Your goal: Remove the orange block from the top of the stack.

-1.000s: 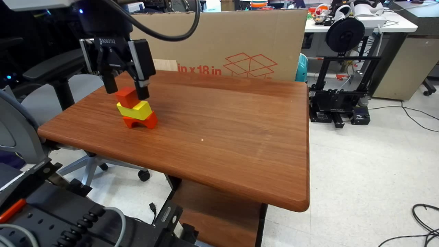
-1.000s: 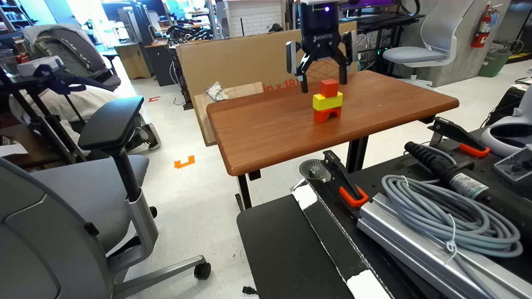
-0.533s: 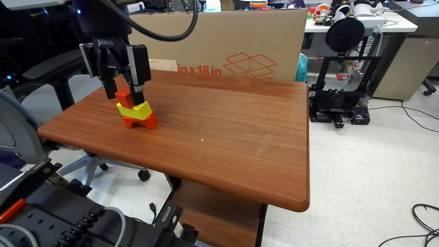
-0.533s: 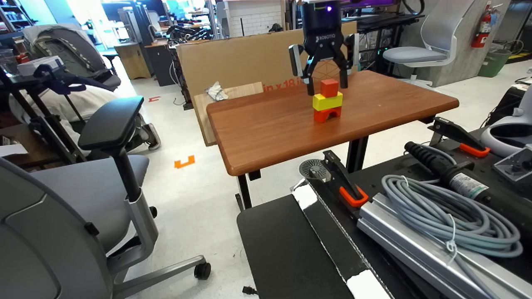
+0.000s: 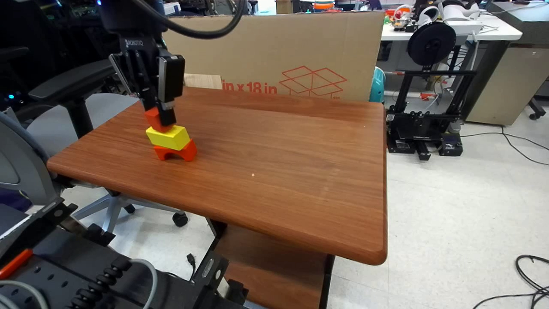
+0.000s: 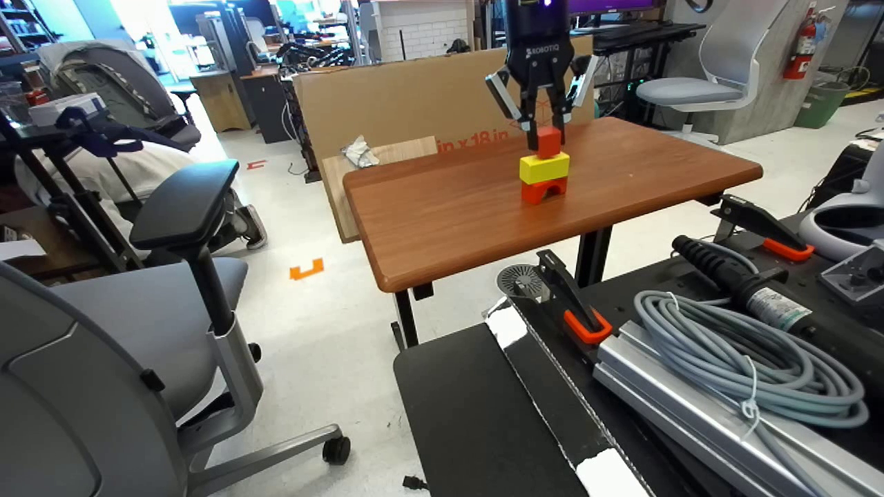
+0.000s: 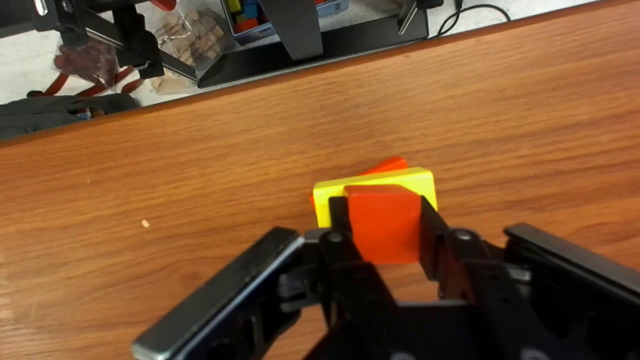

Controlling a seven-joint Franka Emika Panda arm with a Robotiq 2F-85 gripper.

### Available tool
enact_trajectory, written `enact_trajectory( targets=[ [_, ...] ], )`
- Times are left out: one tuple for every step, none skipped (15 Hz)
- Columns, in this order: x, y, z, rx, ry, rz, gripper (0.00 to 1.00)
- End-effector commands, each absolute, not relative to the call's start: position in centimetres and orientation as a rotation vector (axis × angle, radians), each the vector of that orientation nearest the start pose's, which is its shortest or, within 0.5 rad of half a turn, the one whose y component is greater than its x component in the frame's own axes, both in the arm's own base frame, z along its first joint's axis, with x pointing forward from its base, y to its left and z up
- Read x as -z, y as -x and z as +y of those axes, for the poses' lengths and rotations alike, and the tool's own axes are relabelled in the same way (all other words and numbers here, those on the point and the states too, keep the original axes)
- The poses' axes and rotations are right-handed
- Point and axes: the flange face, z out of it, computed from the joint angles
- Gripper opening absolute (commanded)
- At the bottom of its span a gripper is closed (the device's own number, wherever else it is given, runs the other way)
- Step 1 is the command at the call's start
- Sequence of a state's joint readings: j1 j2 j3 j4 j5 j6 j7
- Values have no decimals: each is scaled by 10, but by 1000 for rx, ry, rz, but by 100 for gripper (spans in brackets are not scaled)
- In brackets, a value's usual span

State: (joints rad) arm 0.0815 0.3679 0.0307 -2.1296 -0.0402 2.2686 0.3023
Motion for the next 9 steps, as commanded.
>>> enact_trajectory(
  targets=[
    [-239, -548, 53, -326, 3171, 351, 8],
    [-243, -552, 48, -324, 3167, 363, 8],
    [-246, -556, 42, -331, 3168, 364, 8],
    [-248, -559, 36, -328, 3170, 356, 8],
    [-250, -565, 27, -324, 3165, 364, 8],
    [-249, -572, 18, -308, 3173, 357, 8],
    [-249, -578, 9, -283, 3197, 326, 8],
    [-248, -584, -2, -274, 3211, 310, 8],
    [-244, -592, -13, -288, 3222, 262, 8]
  ],
)
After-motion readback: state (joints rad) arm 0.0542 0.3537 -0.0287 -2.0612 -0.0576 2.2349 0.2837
